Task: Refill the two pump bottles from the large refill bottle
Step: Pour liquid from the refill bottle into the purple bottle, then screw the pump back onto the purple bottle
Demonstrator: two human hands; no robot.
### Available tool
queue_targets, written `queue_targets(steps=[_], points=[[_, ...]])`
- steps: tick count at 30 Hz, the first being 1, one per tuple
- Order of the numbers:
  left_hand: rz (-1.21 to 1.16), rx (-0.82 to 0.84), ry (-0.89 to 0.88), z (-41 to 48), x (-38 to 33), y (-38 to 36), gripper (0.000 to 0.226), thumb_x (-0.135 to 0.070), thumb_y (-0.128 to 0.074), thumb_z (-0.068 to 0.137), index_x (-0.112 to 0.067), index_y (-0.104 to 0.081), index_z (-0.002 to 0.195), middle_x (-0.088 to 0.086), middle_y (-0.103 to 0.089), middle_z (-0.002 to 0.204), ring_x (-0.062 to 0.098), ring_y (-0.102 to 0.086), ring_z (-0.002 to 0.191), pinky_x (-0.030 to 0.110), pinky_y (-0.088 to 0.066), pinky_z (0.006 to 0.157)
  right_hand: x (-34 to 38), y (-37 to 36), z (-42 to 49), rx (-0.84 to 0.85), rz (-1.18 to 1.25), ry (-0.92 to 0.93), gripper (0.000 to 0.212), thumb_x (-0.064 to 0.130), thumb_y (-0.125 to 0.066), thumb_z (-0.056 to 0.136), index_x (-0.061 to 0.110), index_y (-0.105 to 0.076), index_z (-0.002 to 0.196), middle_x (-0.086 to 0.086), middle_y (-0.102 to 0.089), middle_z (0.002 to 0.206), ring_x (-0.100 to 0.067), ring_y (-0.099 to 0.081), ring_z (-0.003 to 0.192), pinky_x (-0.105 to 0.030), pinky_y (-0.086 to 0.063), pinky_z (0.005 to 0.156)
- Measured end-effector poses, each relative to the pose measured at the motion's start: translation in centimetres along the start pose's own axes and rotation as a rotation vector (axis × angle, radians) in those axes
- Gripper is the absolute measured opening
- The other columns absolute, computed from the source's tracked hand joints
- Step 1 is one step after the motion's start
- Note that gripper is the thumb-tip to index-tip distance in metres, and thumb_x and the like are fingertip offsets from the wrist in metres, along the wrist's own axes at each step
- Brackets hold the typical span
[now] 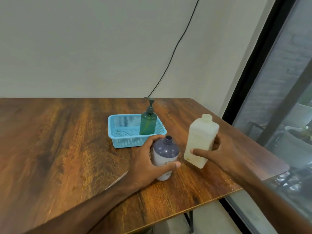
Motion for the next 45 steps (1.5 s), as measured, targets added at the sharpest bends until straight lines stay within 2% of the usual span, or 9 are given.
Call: queue_targets(steps=[8,12,15,18,22,26,32,38,45], points=[[0.066,0.041,0.023,0.1,-0.3,0.1,0.082,-0.059,-0.096,0.062,-0.05,-0.049,0.13,-0.033,-0.063,0.125,-0.006,-0.063,0.118,0.02,-0.058,0.097,-2.8,-3.8,-0.6,-0.135,0.123,-0.123,0.098,0.053,-0.091,0.061,0.033,-0.043,0.144,0.006,-0.058,0.142,-0.016,-0.059,0.125,-0.051,-0.054,0.1],[0.018,0.067,0.008,0.1,-0.6,0.3,0.067,-0.067,-0.076,0.079,-0.043,-0.051,0.136,-0.024,-0.066,0.13,0.002,-0.065,0.123,0.028,-0.058,0.1,-2.7,-3.9,-1.7,-0.134,0.156,-0.132,0.11,0.056,-0.09,0.056,0.031,-0.035,0.148,0.006,-0.05,0.15,-0.016,-0.054,0.13,-0.048,-0.052,0.102],[-0.009,0.005,-0.066,0.3,-1.0,0.8,0.052,-0.06,-0.05,0.098,-0.028,-0.055,0.14,-0.015,-0.065,0.136,0.011,-0.061,0.131,0.031,-0.053,0.106,-2.9,-4.0,-3.7,-0.28,0.229,-0.098,0.097,0.046,-0.092,0.061,0.031,-0.041,0.143,0.008,-0.053,0.146,-0.011,-0.057,0.125,-0.038,-0.054,0.099],[0.004,-0.141,-0.11,0.5,-1.1,1.1,0.039,-0.047,-0.037,0.109,-0.024,-0.06,0.132,-0.014,-0.068,0.129,0.014,-0.062,0.129,0.027,-0.053,0.104,-2.4,-4.6,-6.2,-0.516,0.354,-0.062,0.065,0.03,-0.088,0.074,0.027,-0.055,0.131,0.01,-0.063,0.129,-0.005,-0.061,0.115,-0.035,-0.055,0.098],[0.248,-0.266,-0.087,1.3,0.0,2.4,0.014,-0.025,-0.054,0.11,-0.022,-0.067,0.116,-0.013,-0.07,0.113,0.005,-0.066,0.111,0.018,-0.057,0.086,-0.4,-6.9,-7.8,-0.629,0.518,-0.042,0.028,0.009,-0.077,0.086,0.024,-0.069,0.108,0.01,-0.072,0.102,-0.007,-0.069,0.093,-0.036,-0.061,0.084],[0.56,-0.224,0.032,2.1,1.1,3.7,0.009,-0.019,-0.074,0.095,-0.025,-0.071,0.102,-0.013,-0.07,0.102,0.007,-0.065,0.094,0.033,-0.061,0.082,1.8,-10.5,-7.6,-0.538,0.621,-0.021,0.023,0.004,-0.075,0.087,0.024,-0.07,0.098,0.011,-0.073,0.091,-0.009,-0.071,0.086,-0.026,-0.06,0.074],[0.856,0.159,0.162,2.0,0.6,5.5,0.028,-0.047,-0.079,0.087,-0.027,-0.068,0.103,-0.014,-0.071,0.095,0.004,-0.065,0.084,0.029,-0.06,0.073,1.9,-12.1,-7.2,-0.601,0.659,-0.051,0.021,0.005,-0.074,0.088,0.022,-0.069,0.099,0.012,-0.072,0.092,-0.004,-0.068,0.085,-0.018,-0.058,0.072],[0.889,0.262,0.246,2.5,0.2,6.4,0.032,-0.05,-0.084,0.084,-0.026,-0.075,0.103,-0.014,-0.069,0.084,0.006,-0.065,0.076,0.021,-0.046,0.059,1.4,-12.3,-6.9,-0.535,0.561,-0.064,0.02,0.007,-0.074,0.088,0.025,-0.07,0.097,0.014,-0.07,0.091,0.0,-0.067,0.083,-0.013,-0.055,0.067],[0.718,-0.016,0.09,3.2,-1.9,7.8,0.023,-0.041,-0.081,0.091,-0.025,-0.082,0.107,-0.017,-0.075,0.092,0.008,-0.068,0.079,0.025,-0.058,0.067,1.3,-12.2,-6.9,-0.507,0.561,-0.039,0.018,0.006,-0.074,0.087,0.022,-0.072,0.095,0.011,-0.072,0.091,-0.006,-0.068,0.083,-0.019,-0.058,0.068]])
Point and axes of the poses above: each hand's wrist, its own z-axis towards the middle knuckle, its own y-axis out of the back of the hand, x = y × z, the point moved 1 cm from there along z, towards the middle knuckle
